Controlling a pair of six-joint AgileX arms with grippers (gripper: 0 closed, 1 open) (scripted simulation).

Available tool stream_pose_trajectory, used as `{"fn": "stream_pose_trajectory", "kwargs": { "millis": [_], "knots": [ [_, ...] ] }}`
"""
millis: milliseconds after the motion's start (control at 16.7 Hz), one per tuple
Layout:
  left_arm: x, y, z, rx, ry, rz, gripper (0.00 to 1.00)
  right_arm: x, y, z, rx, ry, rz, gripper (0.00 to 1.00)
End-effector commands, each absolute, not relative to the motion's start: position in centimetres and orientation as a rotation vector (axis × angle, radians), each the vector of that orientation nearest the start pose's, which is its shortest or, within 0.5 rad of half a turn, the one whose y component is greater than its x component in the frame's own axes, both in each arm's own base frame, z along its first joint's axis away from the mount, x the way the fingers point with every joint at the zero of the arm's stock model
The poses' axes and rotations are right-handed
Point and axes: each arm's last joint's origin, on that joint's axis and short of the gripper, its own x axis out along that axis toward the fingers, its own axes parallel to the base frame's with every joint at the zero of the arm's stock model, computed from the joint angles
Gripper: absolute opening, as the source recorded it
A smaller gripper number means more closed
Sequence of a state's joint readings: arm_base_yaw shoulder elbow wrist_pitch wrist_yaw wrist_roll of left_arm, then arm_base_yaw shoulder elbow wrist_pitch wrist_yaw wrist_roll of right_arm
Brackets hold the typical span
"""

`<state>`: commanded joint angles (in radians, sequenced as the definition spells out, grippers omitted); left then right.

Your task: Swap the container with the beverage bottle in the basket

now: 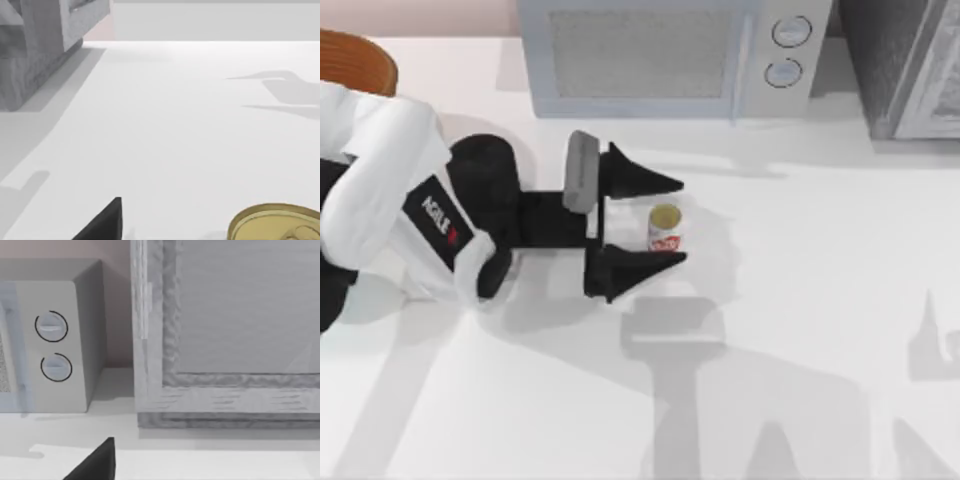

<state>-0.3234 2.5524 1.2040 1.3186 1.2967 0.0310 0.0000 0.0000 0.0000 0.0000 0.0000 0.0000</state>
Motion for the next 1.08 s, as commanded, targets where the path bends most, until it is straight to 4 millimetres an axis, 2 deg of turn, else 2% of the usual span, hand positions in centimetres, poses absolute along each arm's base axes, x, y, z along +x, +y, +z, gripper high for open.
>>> {"fn": "stream_pose_trajectory", "kwargs": {
  "millis": [180, 300, 540, 660, 840, 960, 1080],
  "knots": [
    [40.1, -16.0, 2.2, -0.013, 0.026, -1.561, 1.00, 10.6, -0.1, 16.0, 0.000, 0.000, 0.000, 1.00],
    [39.4, -15.6, 3.4, -0.033, 0.074, -1.497, 1.00, 10.6, -0.1, 16.0, 0.000, 0.000, 0.000, 1.00],
    [36.4, -14.2, 8.2, -0.054, 0.172, -1.311, 1.00, 10.6, -0.1, 16.0, 0.000, 0.000, 0.000, 1.00],
    [34.0, -13.0, 11.4, -0.047, 0.205, -1.195, 1.00, 10.6, -0.1, 16.0, 0.000, 0.000, 0.000, 1.00],
    [29.1, -10.5, 15.9, -0.024, 0.229, -1.004, 1.00, 10.6, -0.1, 16.0, 0.000, 0.000, 0.000, 1.00],
    [25.3, -8.6, 17.9, -0.007, 0.229, -0.866, 1.00, 10.6, -0.1, 16.0, 0.000, 0.000, 0.000, 1.00],
    [21.6, -6.7, 19.0, 0.008, 0.215, -0.724, 1.00, 10.6, -0.1, 16.0, 0.000, 0.000, 0.000, 1.00]
  ]
}}
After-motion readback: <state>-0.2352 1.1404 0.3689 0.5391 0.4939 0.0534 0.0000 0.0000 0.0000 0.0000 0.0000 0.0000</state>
